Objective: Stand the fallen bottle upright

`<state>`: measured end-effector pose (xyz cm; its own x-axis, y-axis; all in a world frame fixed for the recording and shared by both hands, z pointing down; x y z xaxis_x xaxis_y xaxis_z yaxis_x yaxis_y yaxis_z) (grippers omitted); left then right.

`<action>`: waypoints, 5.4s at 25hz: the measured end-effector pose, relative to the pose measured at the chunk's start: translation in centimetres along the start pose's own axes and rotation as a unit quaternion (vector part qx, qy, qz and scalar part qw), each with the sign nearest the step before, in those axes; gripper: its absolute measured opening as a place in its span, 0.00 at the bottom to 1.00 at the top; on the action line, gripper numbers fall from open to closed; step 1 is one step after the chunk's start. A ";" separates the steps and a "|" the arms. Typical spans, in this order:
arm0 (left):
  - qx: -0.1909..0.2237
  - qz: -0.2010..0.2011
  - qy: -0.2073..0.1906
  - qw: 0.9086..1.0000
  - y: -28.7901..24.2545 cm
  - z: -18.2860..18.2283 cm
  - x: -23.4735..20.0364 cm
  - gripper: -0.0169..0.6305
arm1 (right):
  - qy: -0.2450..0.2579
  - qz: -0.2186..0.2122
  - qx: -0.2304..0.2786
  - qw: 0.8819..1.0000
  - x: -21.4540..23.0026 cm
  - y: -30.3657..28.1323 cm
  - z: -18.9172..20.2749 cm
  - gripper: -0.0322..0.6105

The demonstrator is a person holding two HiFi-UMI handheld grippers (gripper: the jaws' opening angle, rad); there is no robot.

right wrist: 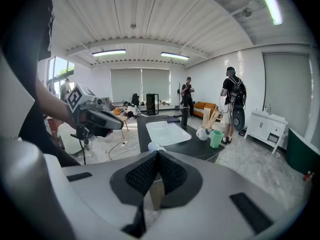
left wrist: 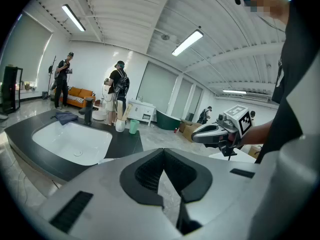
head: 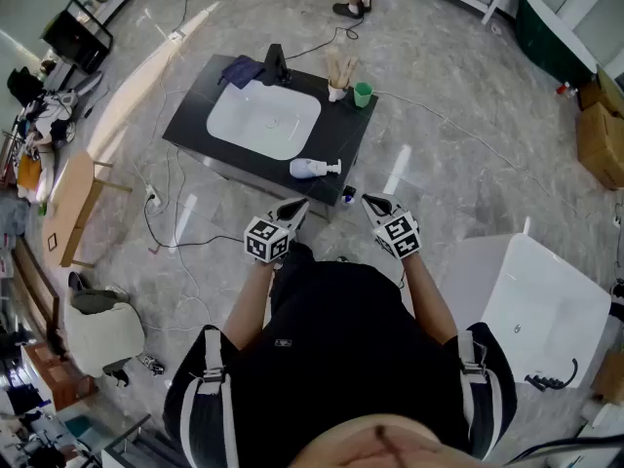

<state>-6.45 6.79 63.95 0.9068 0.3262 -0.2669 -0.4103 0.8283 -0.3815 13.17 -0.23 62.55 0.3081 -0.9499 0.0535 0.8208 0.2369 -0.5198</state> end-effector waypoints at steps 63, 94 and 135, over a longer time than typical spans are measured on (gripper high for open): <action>-0.060 0.089 -0.072 0.992 -9.2 -2.9 -10.7 0.05 | -0.072 0.065 -0.062 0.993 6.6 -8.8 -1.9 0.14; -0.305 0.168 -0.406 0.845 -19.8 6.2 -9.5 0.40 | -0.101 0.076 -0.091 0.988 11.8 -5.9 1.1 0.14; -0.324 0.135 -0.365 0.862 -21.9 5.3 -9.1 0.40 | -0.122 0.086 -0.096 0.984 11.6 -5.0 3.1 0.14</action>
<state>-5.23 -11.90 79.40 0.4919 0.8631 0.1143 -0.3687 0.3255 -0.8707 14.17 -11.83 68.45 0.5598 -0.8162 0.1427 0.6479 0.3239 -0.6894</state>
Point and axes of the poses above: the fingertips, and each gripper's own axes: y backward along the fingers, x to its right, z out of its underside, the point moved 5 cm from there along y, backward along the fingers, and after that the axes turned 8 degrees about -z, right-handed, at the moved point
